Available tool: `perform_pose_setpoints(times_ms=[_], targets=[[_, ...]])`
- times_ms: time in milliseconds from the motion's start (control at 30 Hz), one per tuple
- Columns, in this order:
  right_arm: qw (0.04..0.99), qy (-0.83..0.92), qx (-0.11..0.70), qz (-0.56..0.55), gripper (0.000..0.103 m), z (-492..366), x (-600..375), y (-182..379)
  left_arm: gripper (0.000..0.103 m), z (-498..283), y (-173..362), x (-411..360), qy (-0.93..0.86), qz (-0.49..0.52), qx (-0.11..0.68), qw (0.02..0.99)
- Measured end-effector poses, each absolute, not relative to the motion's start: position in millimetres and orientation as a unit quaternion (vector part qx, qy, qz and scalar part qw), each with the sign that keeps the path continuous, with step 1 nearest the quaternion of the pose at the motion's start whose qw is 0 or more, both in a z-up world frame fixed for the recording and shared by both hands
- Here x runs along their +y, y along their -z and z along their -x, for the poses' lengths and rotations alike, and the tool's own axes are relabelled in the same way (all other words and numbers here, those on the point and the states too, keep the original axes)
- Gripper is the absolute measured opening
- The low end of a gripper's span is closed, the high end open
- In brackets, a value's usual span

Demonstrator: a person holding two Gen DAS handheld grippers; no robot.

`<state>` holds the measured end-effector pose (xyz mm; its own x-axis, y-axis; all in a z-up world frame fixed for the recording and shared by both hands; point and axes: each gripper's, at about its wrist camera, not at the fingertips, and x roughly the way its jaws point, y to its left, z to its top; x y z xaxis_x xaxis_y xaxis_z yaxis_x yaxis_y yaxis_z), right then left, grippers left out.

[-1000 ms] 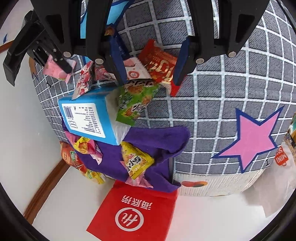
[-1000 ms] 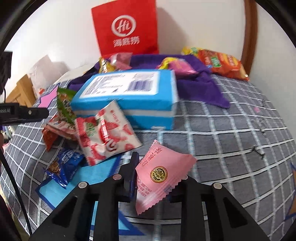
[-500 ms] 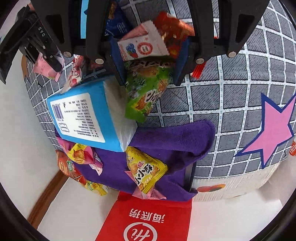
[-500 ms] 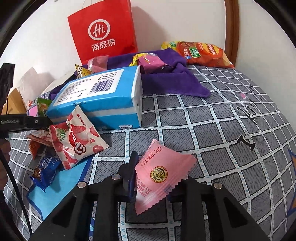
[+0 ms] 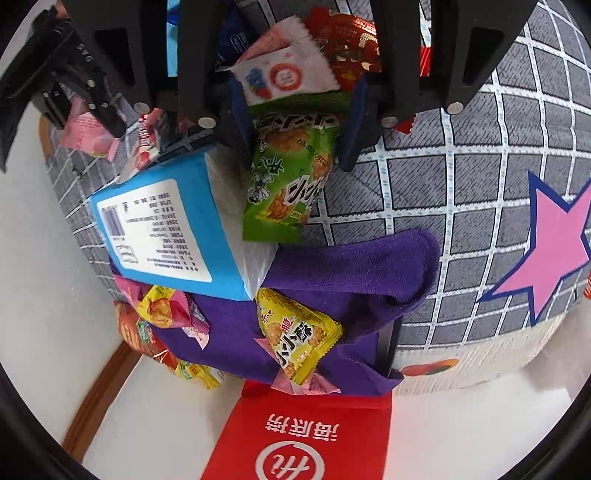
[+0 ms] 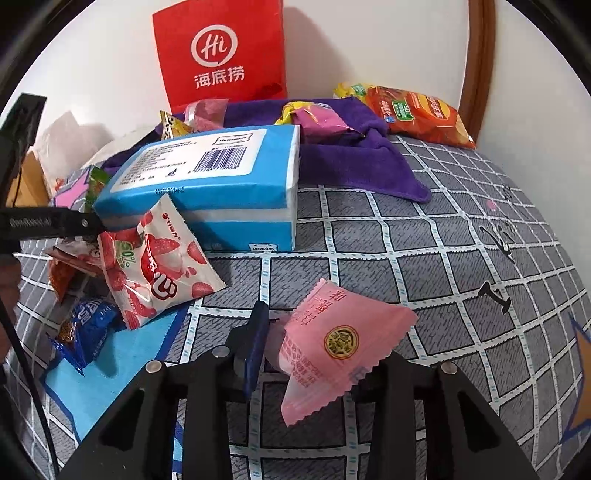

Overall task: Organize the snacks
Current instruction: 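Carry the green bag with left tool while right tool carries pink packet to towel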

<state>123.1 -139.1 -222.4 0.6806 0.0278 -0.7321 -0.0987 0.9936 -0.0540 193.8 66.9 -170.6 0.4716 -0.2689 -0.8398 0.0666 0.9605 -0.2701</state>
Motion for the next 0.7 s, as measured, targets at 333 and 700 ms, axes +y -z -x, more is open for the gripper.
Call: perform_pose_setpoints(times_ms=[333,700], targets=[[0.918,-0.041,0.395,0.006,0.027,-123,-153,221,0.04,-165,129,83,0.082,0.103,0.471,0.872],[0.916,-0.041,0.399,0.007,0.023,-118,-151,217,0.04,-129,91,103,0.064,0.113,0.441,0.888]])
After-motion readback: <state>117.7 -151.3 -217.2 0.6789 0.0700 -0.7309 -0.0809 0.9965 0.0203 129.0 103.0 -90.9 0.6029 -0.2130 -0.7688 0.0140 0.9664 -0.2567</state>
